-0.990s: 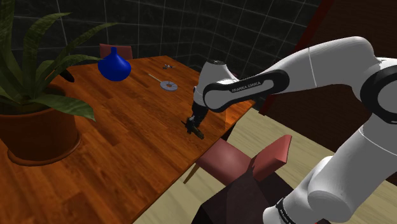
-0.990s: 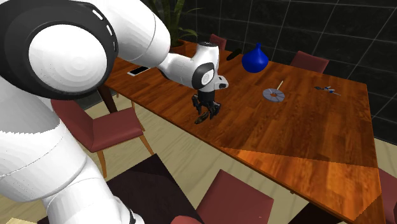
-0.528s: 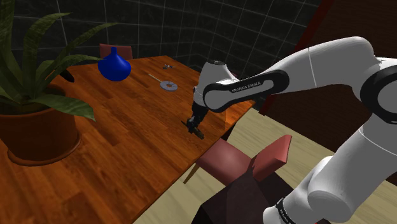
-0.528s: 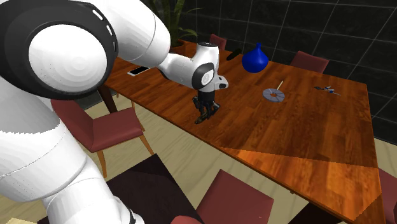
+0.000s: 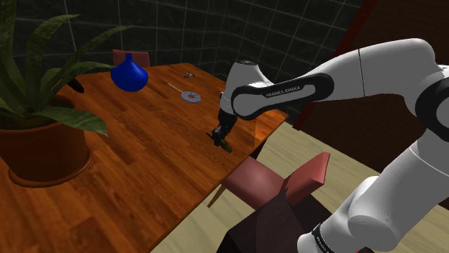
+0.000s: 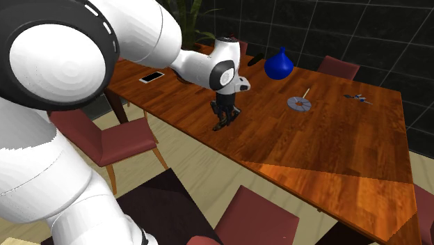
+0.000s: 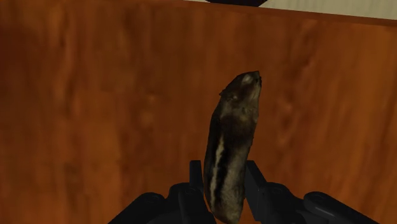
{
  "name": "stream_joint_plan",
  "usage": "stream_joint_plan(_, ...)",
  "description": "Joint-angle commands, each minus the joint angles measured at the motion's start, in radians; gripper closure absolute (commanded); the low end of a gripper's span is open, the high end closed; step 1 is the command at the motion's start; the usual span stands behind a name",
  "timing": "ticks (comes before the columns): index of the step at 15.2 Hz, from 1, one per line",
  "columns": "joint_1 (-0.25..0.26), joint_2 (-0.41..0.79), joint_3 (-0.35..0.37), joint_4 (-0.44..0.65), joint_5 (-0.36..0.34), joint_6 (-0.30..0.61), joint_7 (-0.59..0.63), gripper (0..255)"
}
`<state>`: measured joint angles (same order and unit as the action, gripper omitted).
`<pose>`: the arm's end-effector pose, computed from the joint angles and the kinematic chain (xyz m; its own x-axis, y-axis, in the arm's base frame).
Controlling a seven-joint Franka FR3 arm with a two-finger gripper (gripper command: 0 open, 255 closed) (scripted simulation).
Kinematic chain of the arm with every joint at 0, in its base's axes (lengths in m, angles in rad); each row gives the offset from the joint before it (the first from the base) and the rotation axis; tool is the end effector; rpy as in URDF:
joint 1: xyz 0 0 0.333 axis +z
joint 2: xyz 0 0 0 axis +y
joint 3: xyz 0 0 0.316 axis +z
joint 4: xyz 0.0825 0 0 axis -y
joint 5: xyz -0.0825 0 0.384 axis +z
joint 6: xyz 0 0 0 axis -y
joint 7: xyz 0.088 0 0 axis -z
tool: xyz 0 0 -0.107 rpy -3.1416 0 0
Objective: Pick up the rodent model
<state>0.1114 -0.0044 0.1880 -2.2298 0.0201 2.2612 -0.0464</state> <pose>0.5041 0.1562 0.3772 0.9444 0.3267 0.0363 0.3274 -0.9448 -0.0134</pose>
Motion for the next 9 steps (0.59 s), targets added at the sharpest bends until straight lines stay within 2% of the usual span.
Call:
stream_joint_plan(1,-0.001,-0.017,-0.001,0.012,0.004,-0.029,-0.003,255)
stream_joint_plan(9,-0.002,-0.064,-0.003,0.072,0.012,-0.136,-0.008,255)
